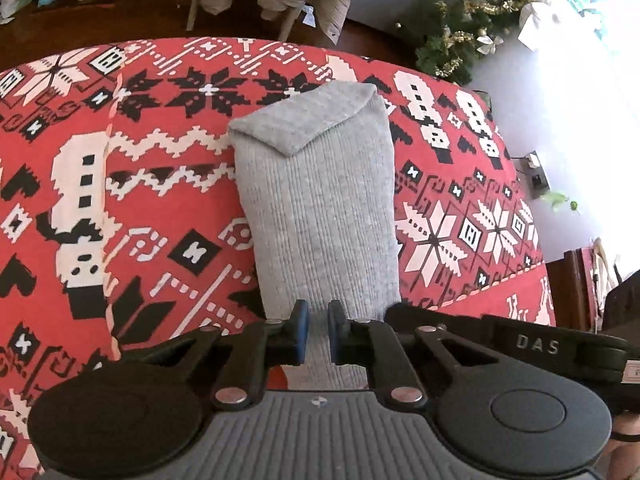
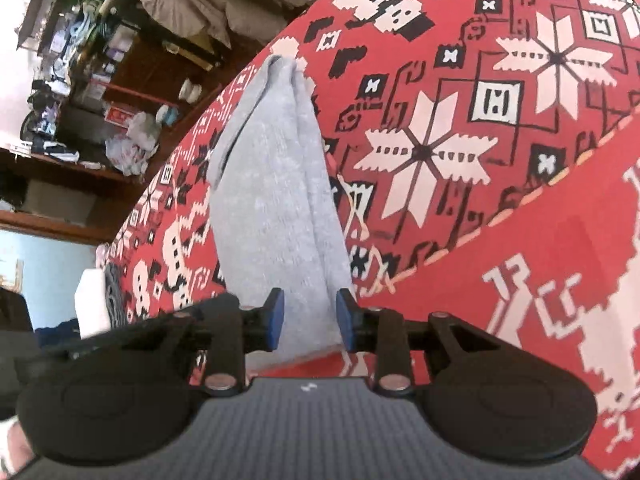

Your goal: Fold clothes

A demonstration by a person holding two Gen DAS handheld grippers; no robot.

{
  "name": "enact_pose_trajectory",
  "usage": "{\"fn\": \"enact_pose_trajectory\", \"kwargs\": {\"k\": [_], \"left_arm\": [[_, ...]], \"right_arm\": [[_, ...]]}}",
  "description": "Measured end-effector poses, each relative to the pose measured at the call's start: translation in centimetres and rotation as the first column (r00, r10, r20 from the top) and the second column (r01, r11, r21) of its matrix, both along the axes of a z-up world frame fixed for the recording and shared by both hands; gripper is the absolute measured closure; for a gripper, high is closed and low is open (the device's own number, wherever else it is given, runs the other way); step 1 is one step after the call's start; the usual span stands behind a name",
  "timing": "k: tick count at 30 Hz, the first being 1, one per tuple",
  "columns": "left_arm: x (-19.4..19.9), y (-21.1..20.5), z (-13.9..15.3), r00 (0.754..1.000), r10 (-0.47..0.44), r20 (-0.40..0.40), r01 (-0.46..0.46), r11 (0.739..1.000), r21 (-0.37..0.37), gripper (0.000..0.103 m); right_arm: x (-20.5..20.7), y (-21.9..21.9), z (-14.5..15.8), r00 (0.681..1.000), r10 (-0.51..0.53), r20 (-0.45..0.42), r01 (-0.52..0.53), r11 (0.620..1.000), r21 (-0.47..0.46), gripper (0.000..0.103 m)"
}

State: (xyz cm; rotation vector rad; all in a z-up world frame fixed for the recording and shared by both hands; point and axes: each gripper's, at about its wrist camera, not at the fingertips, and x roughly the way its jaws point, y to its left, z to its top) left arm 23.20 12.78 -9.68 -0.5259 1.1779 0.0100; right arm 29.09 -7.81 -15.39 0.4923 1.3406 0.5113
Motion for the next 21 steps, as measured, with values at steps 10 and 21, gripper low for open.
{"fn": "enact_pose_trajectory", "kwargs": {"k": [10, 21], "left_arm": [[0.6, -2.4, 0.5, 0.996, -0.08, 0.028, 0.079, 0.996, 0.035, 0.093], [0.4, -1.9, 0.1, 0.999, -0.042, 0.025, 0.041, 0.999, 0.037, 0.095]], "right_arm": [[0.4, -0.6, 0.5, 1.0, 0.017, 0.022, -0.016, 0.999, -0.032, 0.098], [1.0, -0.1, -1.5, 0.999, 0.046, -0.004, -0.046, 0.996, -0.074, 0.094]]}}
